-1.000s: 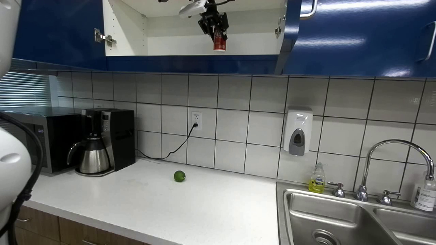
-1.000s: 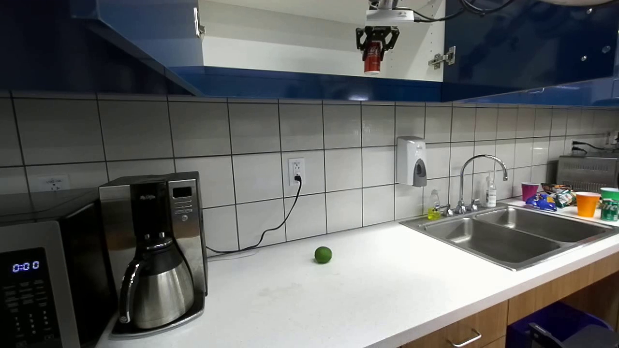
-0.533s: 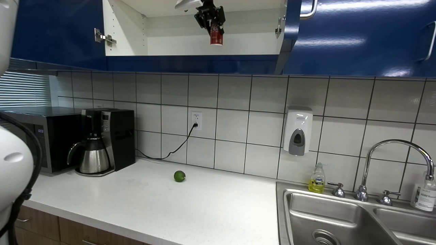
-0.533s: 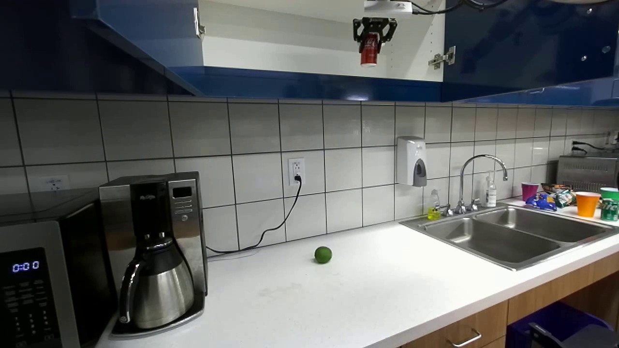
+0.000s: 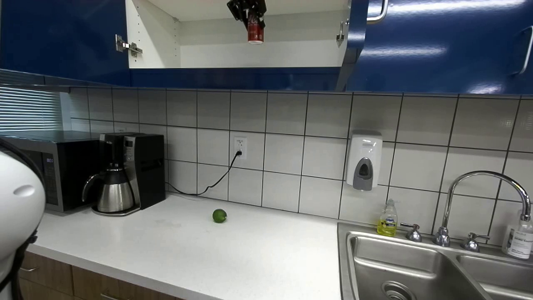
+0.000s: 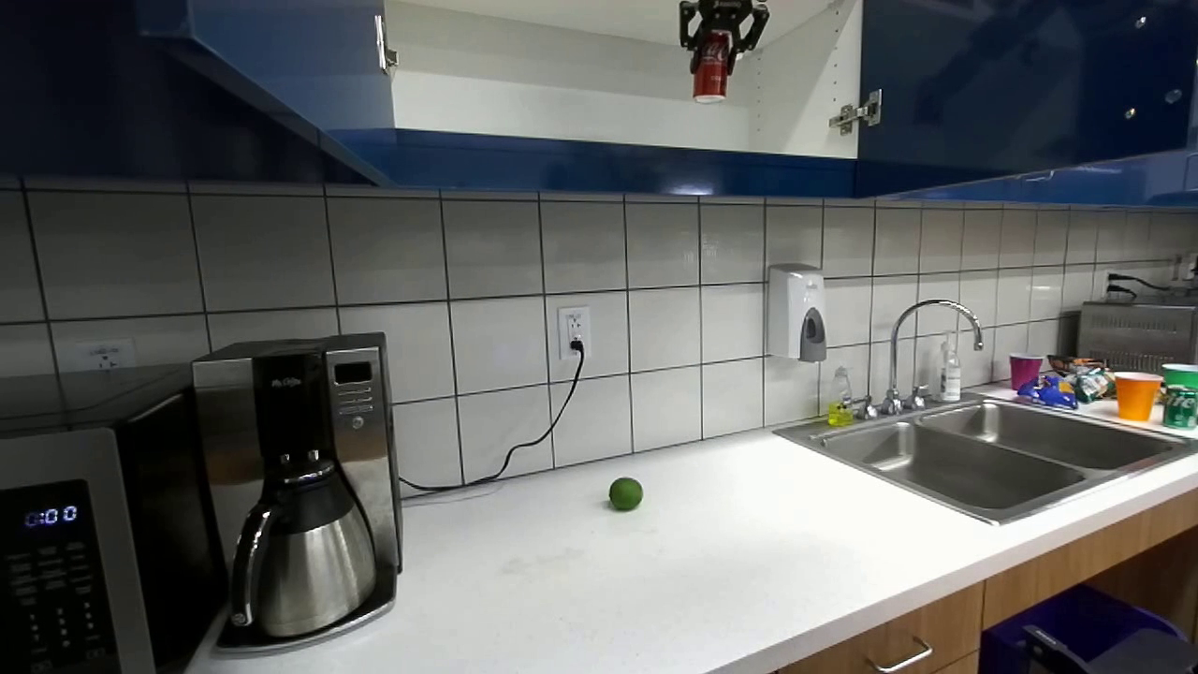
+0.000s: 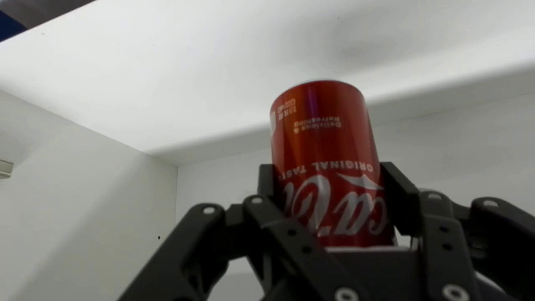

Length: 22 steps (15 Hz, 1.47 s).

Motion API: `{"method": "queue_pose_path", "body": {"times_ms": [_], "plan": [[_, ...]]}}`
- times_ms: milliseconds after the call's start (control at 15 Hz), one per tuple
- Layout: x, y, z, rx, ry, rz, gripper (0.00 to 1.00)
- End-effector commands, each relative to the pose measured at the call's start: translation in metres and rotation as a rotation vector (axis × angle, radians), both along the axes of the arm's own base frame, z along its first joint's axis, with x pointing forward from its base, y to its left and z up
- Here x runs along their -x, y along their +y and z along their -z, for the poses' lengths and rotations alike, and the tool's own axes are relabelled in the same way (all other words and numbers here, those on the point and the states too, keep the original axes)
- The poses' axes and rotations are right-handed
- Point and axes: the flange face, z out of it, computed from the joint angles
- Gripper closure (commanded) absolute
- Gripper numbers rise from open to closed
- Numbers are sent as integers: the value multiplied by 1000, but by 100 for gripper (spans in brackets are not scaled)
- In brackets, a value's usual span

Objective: Remove the can from the top cupboard

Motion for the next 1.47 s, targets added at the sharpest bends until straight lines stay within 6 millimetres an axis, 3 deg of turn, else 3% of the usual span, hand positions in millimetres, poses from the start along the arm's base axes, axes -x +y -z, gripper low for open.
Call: {"method": "queue_pose_path", "body": {"times_ms": [0, 467, 1400], "plan": [[34, 10, -13, -1, 1, 24, 62], [85, 31, -10, 3, 18, 15, 62], [178, 85, 42, -18, 83, -33, 62]]}}
